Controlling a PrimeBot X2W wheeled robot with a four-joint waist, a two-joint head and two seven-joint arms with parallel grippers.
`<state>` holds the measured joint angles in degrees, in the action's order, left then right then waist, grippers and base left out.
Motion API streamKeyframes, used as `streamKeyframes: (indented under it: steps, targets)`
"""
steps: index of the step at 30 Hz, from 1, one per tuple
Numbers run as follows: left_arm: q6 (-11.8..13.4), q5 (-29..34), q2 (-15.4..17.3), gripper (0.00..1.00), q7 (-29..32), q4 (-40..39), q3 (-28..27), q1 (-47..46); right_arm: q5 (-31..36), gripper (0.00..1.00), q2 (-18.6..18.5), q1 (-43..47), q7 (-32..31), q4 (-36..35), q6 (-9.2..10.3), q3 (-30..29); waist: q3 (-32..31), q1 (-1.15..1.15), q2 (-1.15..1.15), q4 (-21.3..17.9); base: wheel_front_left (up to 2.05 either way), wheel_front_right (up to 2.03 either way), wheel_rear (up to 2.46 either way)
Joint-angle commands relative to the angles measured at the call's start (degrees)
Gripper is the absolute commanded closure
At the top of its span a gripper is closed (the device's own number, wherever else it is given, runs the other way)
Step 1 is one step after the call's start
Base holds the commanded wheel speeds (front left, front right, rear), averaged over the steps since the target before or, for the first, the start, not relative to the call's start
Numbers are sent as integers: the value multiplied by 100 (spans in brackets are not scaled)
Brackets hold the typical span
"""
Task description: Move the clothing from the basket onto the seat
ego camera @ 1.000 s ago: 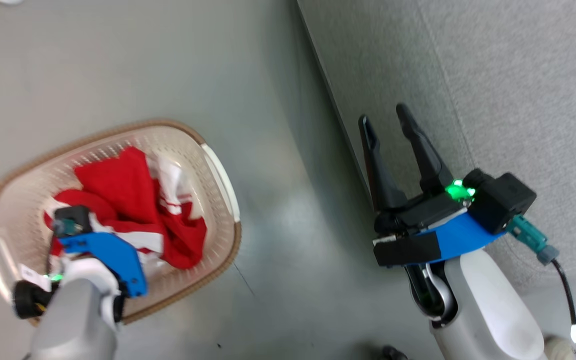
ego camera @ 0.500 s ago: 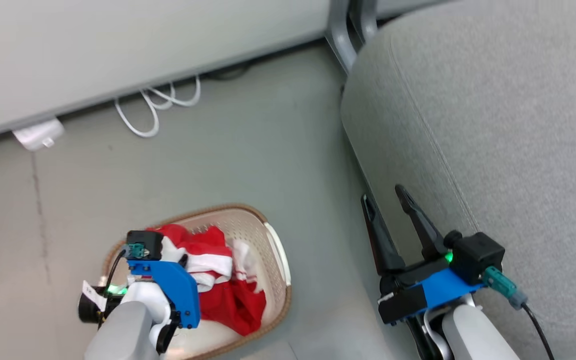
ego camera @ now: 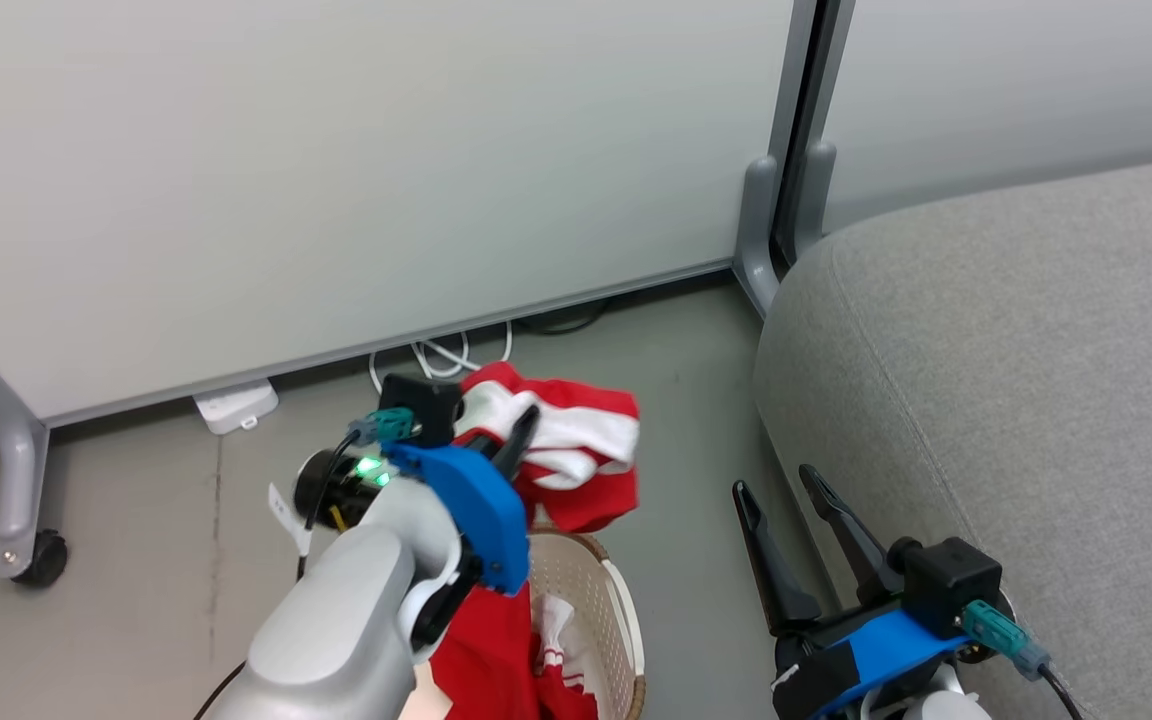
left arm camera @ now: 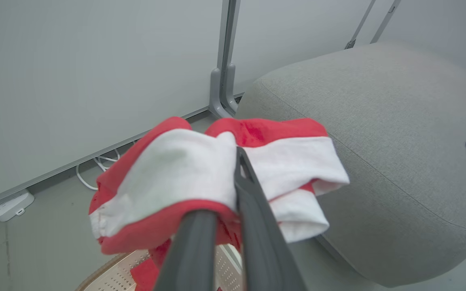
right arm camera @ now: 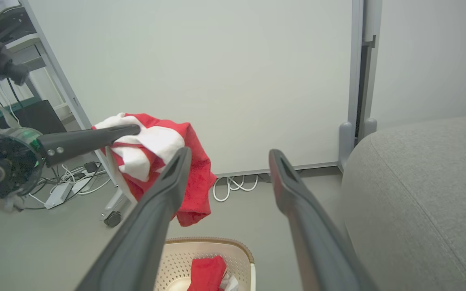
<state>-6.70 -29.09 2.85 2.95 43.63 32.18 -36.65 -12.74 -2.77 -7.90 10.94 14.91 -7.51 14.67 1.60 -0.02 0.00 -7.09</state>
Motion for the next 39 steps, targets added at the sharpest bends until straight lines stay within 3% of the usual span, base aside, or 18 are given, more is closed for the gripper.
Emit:
streamKeyframes:
  steps: [1,11,17,28,39]
  targets:
    - [42,-120,10,100,15,-169,138,-147,-8,0,-20,105,-33,-58,3,-4,-172,2,0,43,0,0,0]
    - [599,-1284,12,100,-290,-1354,1045,-498,52,0,-20,263,-204,-304,3,-2,-376,2,0,-22,0,0,0]
    - [942,-1705,11,100,-405,-1485,1466,-673,101,0,-20,314,-272,-390,3,-31,-403,2,0,-67,0,0,0]
    - [1069,-1963,11,100,-581,-1149,1932,-805,184,0,-19,310,-361,-505,3,-97,-365,2,0,-87,0,0,0]
    - [1115,-2191,11,100,-722,-960,2145,-951,665,0,-19,-449,-824,-394,3,-154,-235,2,0,-105,0,0,0]
